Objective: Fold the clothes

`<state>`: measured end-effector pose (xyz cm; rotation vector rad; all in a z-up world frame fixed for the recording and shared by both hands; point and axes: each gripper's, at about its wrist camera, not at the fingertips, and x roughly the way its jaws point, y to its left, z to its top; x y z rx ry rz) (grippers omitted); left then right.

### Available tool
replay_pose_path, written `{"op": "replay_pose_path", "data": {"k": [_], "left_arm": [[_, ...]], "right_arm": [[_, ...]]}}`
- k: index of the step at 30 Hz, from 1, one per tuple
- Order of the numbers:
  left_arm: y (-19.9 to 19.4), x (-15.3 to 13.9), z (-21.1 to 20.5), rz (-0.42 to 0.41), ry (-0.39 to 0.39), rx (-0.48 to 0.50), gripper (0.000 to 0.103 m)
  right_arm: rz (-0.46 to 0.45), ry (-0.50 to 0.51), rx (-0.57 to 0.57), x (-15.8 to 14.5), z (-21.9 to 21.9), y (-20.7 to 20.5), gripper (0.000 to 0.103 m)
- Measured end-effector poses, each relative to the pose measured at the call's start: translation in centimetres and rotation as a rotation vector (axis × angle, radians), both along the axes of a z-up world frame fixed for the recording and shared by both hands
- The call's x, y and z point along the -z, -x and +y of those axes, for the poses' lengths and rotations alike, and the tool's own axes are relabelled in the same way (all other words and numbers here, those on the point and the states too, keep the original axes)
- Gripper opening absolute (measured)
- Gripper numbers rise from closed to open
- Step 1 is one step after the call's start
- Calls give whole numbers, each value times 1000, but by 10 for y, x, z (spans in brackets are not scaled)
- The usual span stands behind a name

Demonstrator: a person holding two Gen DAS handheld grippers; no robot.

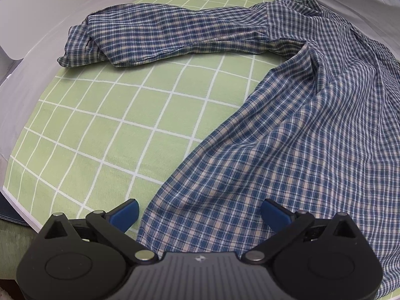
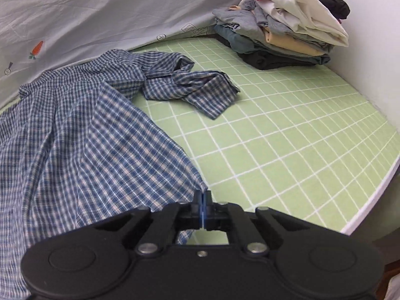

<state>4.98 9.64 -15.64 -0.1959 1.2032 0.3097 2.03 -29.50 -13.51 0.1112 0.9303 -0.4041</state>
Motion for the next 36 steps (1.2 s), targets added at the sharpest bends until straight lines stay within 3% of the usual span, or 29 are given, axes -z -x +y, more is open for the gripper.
{"op": "replay_pose_path", "data": {"k": [3, 5, 7, 8, 13, 15, 16, 17, 18, 26, 30, 33, 34, 35, 36], "left_arm": [[1, 1, -2, -1, -1, -17, 103], [2, 1, -4, -2, -2, -27, 103], [3, 1, -5, -3, -2, -36, 103], [3, 1, -5, -3, -2, -39, 103], [3, 1, -5, -4, -2, -47, 103], [3, 1, -6, -3, -1, -50, 103], [3, 1, -6, -3, -1, -52, 103], [3, 0, -6, -2, -1, -53, 103], [3, 0, -6, -1, 0, -53, 103], [8, -3, 4, 35, 5, -76, 103], [18, -7, 9, 38, -4, -95, 103], [18, -13, 11, 36, -53, -90, 100], [17, -16, 12, 29, -76, -86, 99], [16, -19, 14, 21, -96, -83, 97], [15, -22, 16, 13, -116, -79, 96]], "right_arm": [[60, 12, 3, 9, -7, 4, 3], [61, -8, 15, 14, -13, 6, 12], [35, -28, 12, 17, -18, 4, 45], [38, -20, -5, 19, -19, 0, 48], [50, -16, -65, 32, -25, -14, 47], [34, -83, -68, 32, -31, -14, 35], [25, -122, -68, 32, -34, -13, 24], [16, -149, -67, 30, -37, -11, 2], [10, -155, -61, 27, -39, -8, 0], [-88, -158, 31, -18, -60, 35, 0], [33, -61, 6, 9, -58, 35, 0], [110, 29, -17, 24, -52, 29, 3], [113, 28, -6, 24, -54, 27, 7], [105, 16, 10, 23, -57, 27, 22], [95, 7, 23, 21, -59, 26, 30]]}}
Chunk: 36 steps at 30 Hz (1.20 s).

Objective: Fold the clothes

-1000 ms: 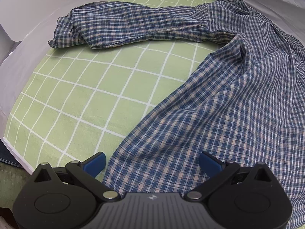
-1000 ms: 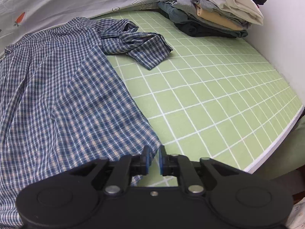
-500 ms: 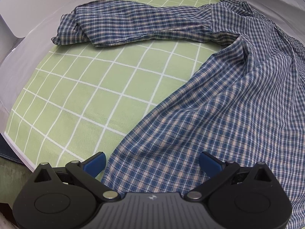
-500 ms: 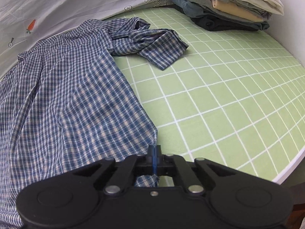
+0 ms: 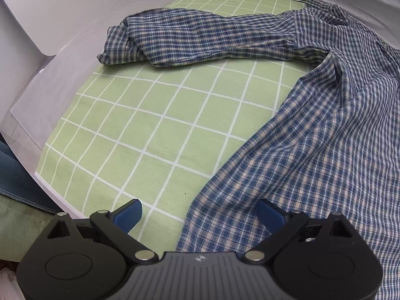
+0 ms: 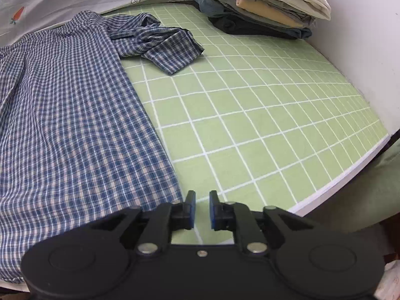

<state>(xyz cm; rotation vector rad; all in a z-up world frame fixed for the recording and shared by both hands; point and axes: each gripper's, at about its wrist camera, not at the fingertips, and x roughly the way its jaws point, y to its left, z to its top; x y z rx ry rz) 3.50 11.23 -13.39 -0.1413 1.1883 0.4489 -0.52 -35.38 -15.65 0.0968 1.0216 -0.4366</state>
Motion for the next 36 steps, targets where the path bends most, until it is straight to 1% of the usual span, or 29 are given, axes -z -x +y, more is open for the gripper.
{"op": "replay_pose_path", "data": {"k": [1, 2, 4, 5, 7, 8, 9, 10, 11, 12, 13, 14, 17, 19, 21, 22, 23, 24, 25, 27, 29, 32, 36], "left_arm": [[-2, -2, 2, -6, -6, 8, 95], [-3, -4, 5, -11, -10, 16, 93], [-9, -2, 8, -10, 10, 37, 86], [-12, -1, 8, -16, 21, 47, 79], [-16, 1, 8, -36, 44, 65, 71], [-18, 0, 8, -43, 59, 73, 62], [-19, -1, 7, -51, 78, 77, 50], [-20, -2, 6, -59, 98, 82, 41], [-21, -4, 6, -64, 109, 83, 20], [-20, -4, 3, -57, 92, 79, 3], [-19, -5, 0, -49, 74, 76, 2], [-17, -5, 1, -49, 74, 72, 2], [-9, -4, 7, -44, 92, 40, 3], [-5, -5, 14, -42, 109, 7, 4], [-1, -8, 22, -45, 128, -26, 12], [0, -11, 26, -59, 140, -43, 15], [1, -14, 31, -71, 151, -58, 21], [0, -19, 35, -85, 155, -69, 27], [-1, -24, 39, -100, 158, -80, 29], [-8, -31, 43, -124, 151, -77, 41], [-16, -38, 47, -148, 144, -73, 48], [-41, -42, 43, -160, 136, -21, 57], [-82, -39, 30, -169, 142, 64, 58]], "right_arm": [[-14, -1, 1, -1, 0, -2, 40], [-22, 2, -8, -2, 1, -4, 40], [-29, 8, -40, -3, 7, -8, 40], [-27, 14, -59, -3, 11, -11, 40], [-25, 20, -83, -4, 20, -16, 40], [-26, 21, -93, -4, 25, -18, 40], [-28, 18, -101, -5, 29, -20, 40], [-33, 11, -108, -6, 32, -21, 40], [-37, 4, -116, -7, 36, -23, 40], [-38, 1, -127, -8, 41, -25, 40], [-36, 5, -143, -8, 46, -27, 40], [-33, 12, -162, -8, 51, -29, 40], [-22, 31, -220, -6, 67, -35, 41], [-18, 33, -242, -5, 75, -40, 49], [-17, 21, -250, -5, 79, -47, 55], [-18, 13, -252, -6, 80, -51, 61], [-19, 6, -255, -6, 81, -54, 70], [-23, 6, -258, -7, 82, -59, 73], [-29, 10, -264, -8, 84, -65, 77], [-40, 12, -275, -10, 86, -77, 78], [-50, 8, -284, -11, 88, -92, 78], [-64, 3, -297, -13, 90, -118, 79], [-93, 9, -317, -17, 94, -163, 80]]}}
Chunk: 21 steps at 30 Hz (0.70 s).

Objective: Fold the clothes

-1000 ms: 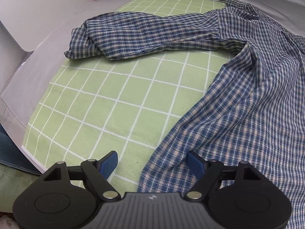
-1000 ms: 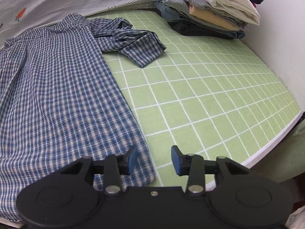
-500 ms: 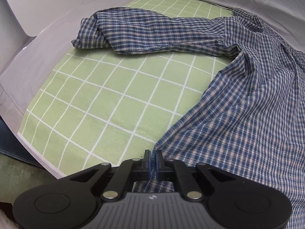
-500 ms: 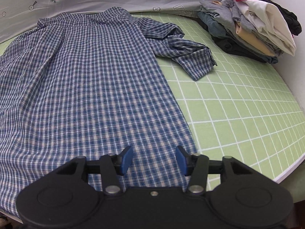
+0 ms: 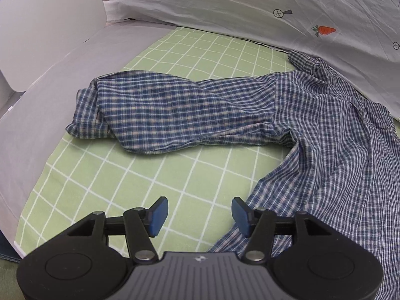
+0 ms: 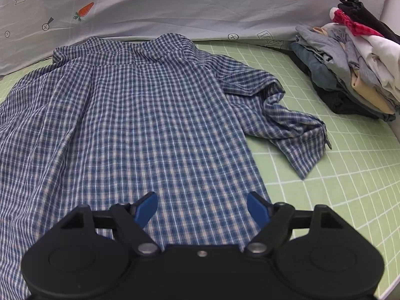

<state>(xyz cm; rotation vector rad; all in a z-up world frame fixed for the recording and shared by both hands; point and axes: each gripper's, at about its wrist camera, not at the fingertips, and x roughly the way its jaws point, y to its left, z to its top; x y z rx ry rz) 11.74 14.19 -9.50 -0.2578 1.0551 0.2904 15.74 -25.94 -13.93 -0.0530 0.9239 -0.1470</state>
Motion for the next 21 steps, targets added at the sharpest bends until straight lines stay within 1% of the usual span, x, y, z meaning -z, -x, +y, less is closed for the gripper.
{"op": "replay_pose_path", "data": {"k": [4, 7, 9, 11, 13, 15, 18, 19, 21], "left_arm": [[-47, 6, -14, -4, -4, 70, 58], [-97, 13, -26, -9, 16, 120, 58], [-130, 23, -29, -7, 62, 144, 60], [-163, 34, -36, -9, 75, 171, 61], [-195, 41, -42, -47, 86, 209, 64], [-230, 49, -47, -83, 97, 239, 64], [-275, 59, -51, -118, 152, 253, 64], [-290, 64, -52, -120, 182, 264, 64], [-316, 73, -55, -109, 232, 290, 63]], "right_arm": [[-47, 9, -24, -9, 6, -60, 80], [-73, 1, -59, -14, 15, -118, 80], [-68, -13, -90, -12, 23, -160, 79], [-59, -23, -124, -9, 33, -201, 78], [-65, -30, -169, -8, 44, -237, 78], [-93, -49, -228, -9, 58, -267, 76], [-115, -72, -306, -6, 77, -309, 69], [-115, -89, -326, -3, 81, -321, 65], [-113, -130, -364, 3, 89, -341, 64]]}}
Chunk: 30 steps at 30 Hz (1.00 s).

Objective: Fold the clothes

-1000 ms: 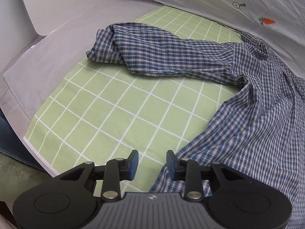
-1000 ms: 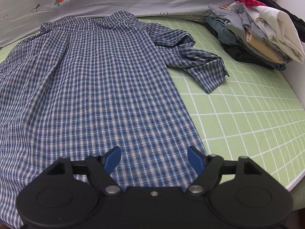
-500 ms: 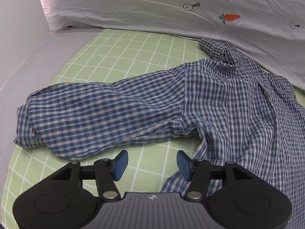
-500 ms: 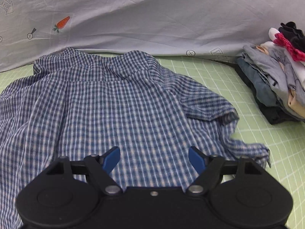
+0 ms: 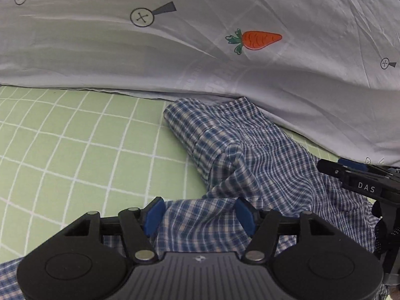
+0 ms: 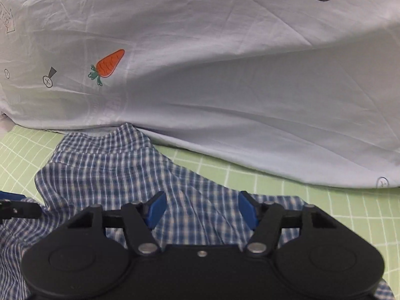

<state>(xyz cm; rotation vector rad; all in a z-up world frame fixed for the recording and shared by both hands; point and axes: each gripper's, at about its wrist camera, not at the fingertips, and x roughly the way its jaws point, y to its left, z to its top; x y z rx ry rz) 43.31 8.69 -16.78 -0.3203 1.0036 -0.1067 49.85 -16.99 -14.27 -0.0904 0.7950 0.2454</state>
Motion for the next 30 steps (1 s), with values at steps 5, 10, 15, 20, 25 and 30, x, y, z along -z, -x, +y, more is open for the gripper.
{"op": "replay_pose_path", "data": {"k": [5, 10, 15, 20, 25, 30], "left_arm": [[-29, 8, -17, 6, -26, 94, 47], [-37, 8, -31, 7, -140, 119, 11], [-48, 9, -34, -13, -199, 98, 7], [-77, 10, -42, -42, -273, 126, 7], [-87, 10, -38, -23, -266, 91, 12], [-70, -4, -33, -14, -331, 88, 44]], "right_arm": [[45, 30, -80, 21, 20, -25, 63], [79, 14, -61, 27, 26, -31, 30], [44, 21, -15, 28, 29, -33, 1], [27, 23, 75, 30, 24, -44, 0], [31, 40, 122, 25, 24, -49, 16], [25, 10, 175, 4, 13, -26, 76]]}}
